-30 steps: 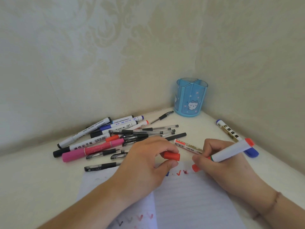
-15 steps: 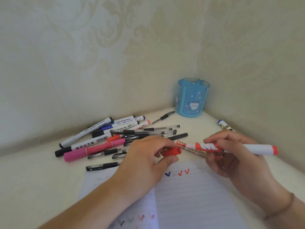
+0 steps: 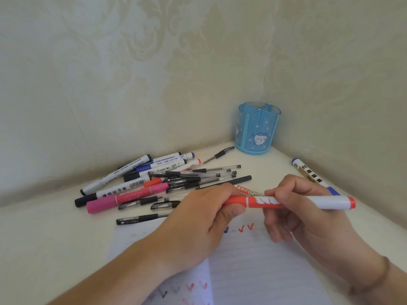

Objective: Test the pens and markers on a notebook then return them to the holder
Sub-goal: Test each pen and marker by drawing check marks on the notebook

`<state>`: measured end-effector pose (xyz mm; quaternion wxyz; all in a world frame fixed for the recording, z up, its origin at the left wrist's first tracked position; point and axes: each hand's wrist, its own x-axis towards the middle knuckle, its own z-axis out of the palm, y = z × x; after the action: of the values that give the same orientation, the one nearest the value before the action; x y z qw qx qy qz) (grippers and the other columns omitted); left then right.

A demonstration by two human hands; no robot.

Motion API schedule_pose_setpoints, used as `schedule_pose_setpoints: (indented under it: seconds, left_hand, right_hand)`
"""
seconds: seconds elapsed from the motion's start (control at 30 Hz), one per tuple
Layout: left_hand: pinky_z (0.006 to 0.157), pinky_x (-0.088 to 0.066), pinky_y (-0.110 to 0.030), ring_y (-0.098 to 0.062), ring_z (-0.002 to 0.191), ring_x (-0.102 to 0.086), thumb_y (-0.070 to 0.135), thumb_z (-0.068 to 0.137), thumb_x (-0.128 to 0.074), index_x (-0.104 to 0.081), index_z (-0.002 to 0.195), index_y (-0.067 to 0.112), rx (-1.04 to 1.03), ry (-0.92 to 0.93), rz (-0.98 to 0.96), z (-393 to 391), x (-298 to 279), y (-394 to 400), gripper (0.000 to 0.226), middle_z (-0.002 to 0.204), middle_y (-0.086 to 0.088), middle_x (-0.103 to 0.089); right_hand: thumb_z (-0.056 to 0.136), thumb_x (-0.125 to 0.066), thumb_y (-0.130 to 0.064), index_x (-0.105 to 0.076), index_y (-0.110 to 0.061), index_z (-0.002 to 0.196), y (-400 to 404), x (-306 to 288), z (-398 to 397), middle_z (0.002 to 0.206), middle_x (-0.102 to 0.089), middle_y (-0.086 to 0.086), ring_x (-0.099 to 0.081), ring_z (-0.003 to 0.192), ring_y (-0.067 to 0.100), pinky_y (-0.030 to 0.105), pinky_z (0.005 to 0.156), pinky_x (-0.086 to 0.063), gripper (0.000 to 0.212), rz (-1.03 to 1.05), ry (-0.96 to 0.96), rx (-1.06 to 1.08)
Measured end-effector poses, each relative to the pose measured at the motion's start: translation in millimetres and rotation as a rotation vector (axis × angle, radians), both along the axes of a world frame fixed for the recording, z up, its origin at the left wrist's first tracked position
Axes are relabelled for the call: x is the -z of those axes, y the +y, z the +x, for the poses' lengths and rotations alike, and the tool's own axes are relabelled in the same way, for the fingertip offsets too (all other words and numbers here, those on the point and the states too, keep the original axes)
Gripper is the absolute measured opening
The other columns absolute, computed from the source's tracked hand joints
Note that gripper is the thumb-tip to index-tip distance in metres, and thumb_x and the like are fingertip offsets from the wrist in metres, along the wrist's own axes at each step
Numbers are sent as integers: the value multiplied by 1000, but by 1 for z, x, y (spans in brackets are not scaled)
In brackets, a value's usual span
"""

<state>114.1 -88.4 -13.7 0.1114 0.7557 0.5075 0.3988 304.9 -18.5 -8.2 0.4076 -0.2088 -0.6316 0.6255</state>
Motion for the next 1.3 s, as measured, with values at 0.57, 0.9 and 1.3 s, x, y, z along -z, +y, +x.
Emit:
schedule_pose_setpoints:
  seconds: [0.57,0.9,1.3]
  left_hand:
    - [57,-31,-7,-1,62,-50,41,100,-43,-58,98,32,42,-35,33,3,-11,-3,19,69,19,-53]
    - [72,-31,-15,-7,82,-41,40,83,-68,-63,97,31,-442,337,-45,-32,-1,14,17,76,22,-38]
    - [83,-41,-29,-10,89,-46,49,84,-64,-63,96,35,-511,381,-97,-39,4,16,19,80,17,-43]
  right_hand:
    - [66,-83,-42,-70,-22,77,-11,-6,-3,60,-66,2,-55,50,16,22,49,-44,27,188,-3,24]
    - [87,-41,-53,-50,-31,120,43,-13,42,78,-60,-9,-58,76,17,34,60,-45,41,777,-1147,684]
    - [81,-43,-73,-46,-44,101,30,-5,16,96,-55,-23,-48,96,4,27,67,-43,35,827,-1340,502]
